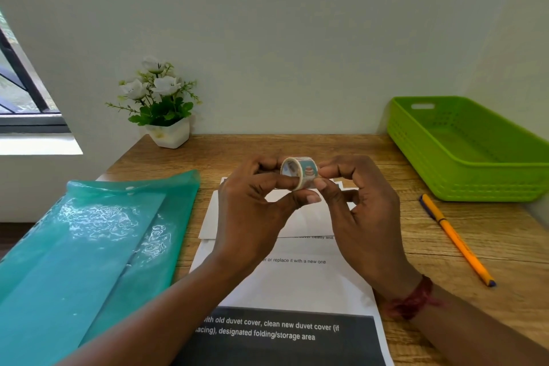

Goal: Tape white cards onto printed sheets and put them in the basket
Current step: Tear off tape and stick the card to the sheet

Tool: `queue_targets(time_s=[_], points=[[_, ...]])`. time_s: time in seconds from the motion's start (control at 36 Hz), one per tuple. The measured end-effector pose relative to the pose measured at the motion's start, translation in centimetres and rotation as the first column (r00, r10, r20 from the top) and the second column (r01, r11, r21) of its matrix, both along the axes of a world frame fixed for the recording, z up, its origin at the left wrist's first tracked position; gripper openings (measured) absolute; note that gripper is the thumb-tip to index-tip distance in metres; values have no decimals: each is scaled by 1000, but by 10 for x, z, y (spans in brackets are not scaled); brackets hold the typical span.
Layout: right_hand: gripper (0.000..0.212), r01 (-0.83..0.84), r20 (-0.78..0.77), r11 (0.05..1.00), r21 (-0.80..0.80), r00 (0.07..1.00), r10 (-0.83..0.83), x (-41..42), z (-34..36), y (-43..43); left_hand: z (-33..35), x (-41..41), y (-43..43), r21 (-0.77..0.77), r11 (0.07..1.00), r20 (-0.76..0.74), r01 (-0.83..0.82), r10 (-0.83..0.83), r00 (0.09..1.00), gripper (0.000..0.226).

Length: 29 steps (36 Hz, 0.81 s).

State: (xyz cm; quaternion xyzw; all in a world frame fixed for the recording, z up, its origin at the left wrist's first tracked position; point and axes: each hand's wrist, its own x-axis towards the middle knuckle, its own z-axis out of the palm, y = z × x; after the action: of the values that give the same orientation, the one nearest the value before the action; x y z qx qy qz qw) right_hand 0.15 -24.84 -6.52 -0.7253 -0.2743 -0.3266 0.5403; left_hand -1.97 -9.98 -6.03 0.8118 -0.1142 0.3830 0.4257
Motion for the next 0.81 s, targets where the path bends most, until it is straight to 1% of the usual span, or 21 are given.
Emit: queue_targets(time_s=[0.14,0.25,0.36,0.47,0.58,0.67,0.81], points=[[6,10,16,1000,-5,1000,-10,0,0,-1,-1,0,0,2,1000,-9,-15,15,1000,37],[7,-18,-47,1000,2,999,18,0,1,-1,0,-1,0,14,999,-7,-29,29,1000,32],[7,-12,-73,999,-47,997,9,2,-3,1,-2,0,0,21,999,-14,-38,38,999,32],[9,-43,-113,995,-95,993,32,4,-6,3,-3,1,0,48,998,-9,-42,42,999,30],[6,-68,-108,991,-119,993,55,5,-8,3,-5,1,-1,3,999,-29,-39,39,999,31],[11,-83,-109,988,-130,992,69,5,-9,3,-5,1,-2,30,997,-33,-66,67,997,31],[6,-112,-114,983,-145,989,96,6,-11,2,-4,2,-2,27,998,-37,-59,60,997,34]])
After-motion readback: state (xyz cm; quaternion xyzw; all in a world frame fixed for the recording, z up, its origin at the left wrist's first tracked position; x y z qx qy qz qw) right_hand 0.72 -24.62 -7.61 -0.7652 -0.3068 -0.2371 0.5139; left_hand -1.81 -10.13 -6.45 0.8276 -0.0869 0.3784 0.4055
